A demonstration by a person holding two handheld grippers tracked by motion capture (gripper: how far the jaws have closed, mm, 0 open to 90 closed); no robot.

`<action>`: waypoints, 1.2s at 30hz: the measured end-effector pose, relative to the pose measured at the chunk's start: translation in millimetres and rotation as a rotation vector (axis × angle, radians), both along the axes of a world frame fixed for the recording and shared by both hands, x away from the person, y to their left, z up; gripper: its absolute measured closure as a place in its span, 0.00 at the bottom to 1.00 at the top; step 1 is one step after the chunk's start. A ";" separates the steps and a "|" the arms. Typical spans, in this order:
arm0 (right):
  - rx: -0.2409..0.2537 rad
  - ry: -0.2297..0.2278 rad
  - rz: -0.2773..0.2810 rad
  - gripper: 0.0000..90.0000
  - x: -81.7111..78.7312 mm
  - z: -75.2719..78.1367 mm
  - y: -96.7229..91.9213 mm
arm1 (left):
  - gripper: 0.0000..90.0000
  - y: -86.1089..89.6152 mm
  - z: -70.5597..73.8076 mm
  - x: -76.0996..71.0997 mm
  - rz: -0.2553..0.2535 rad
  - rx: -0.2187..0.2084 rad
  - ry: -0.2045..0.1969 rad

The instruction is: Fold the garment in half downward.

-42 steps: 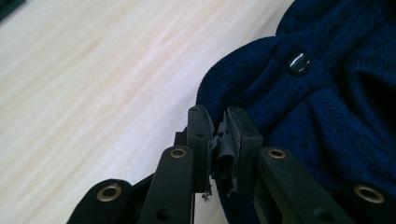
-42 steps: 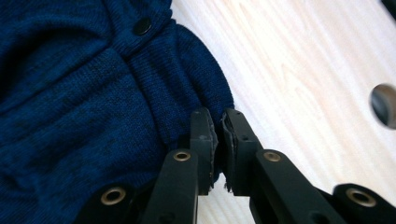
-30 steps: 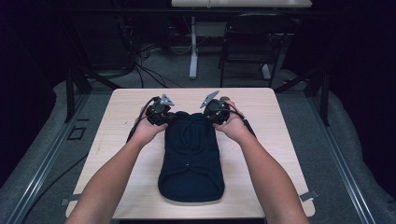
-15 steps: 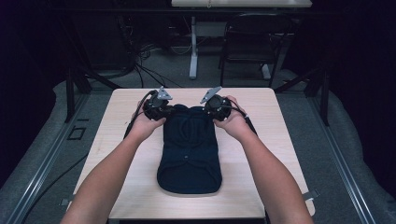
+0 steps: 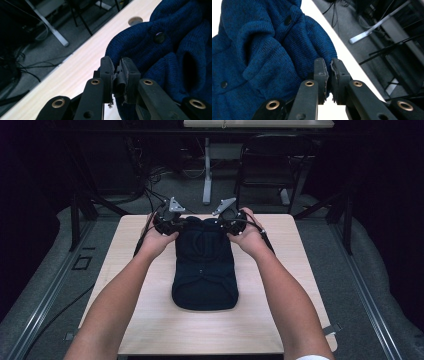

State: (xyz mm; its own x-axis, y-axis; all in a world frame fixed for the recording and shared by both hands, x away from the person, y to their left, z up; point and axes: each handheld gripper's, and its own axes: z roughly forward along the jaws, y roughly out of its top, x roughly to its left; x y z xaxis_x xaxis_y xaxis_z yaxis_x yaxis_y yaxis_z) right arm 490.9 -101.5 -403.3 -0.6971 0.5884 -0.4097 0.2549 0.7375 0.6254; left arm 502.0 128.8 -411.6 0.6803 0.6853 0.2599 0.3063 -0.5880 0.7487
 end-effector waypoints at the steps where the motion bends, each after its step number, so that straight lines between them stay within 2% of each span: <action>1: 0.006 -0.007 0.002 0.92 -0.2 3.2 -0.5 | 0.90 0.8 3.2 -0.9 -0.003 -0.001 -0.008; 5: 0.017 -0.045 0.008 0.92 -2.8 11.3 -0.1 | 0.90 2.2 12.9 -4.5 -0.001 0.000 -0.059; 8: 0.027 -0.082 0.005 0.92 -5.3 21.4 2.2 | 0.90 3.7 24.8 -7.2 0.011 -0.007 -0.113; 11: 0.041 -0.126 0.003 0.92 -9.6 29.1 3.9 | 0.90 3.6 26.3 -10.7 0.000 0.008 -0.131; 13: 0.034 -0.127 0.009 0.92 -11.2 25.6 4.8 | 0.90 2.8 21.2 -12.5 -0.012 0.023 -0.135; 16: 0.024 -0.108 0.016 0.92 -12.3 16.3 4.7 | 0.90 3.4 9.6 -13.9 -0.009 0.018 -0.111; 23: -0.013 -0.072 0.033 0.92 -15.6 -6.8 8.7 | 0.90 2.9 -14.5 -17.5 -0.013 0.052 -0.080; 31: -0.015 -0.063 0.033 0.92 -14.5 -11.3 10.0 | 0.90 3.6 -15.6 -16.8 -0.008 0.038 -0.074; 36: -0.013 -0.070 0.034 0.92 -17.9 -11.6 9.6 | 0.90 3.6 -15.6 -22.4 -0.016 0.033 -0.082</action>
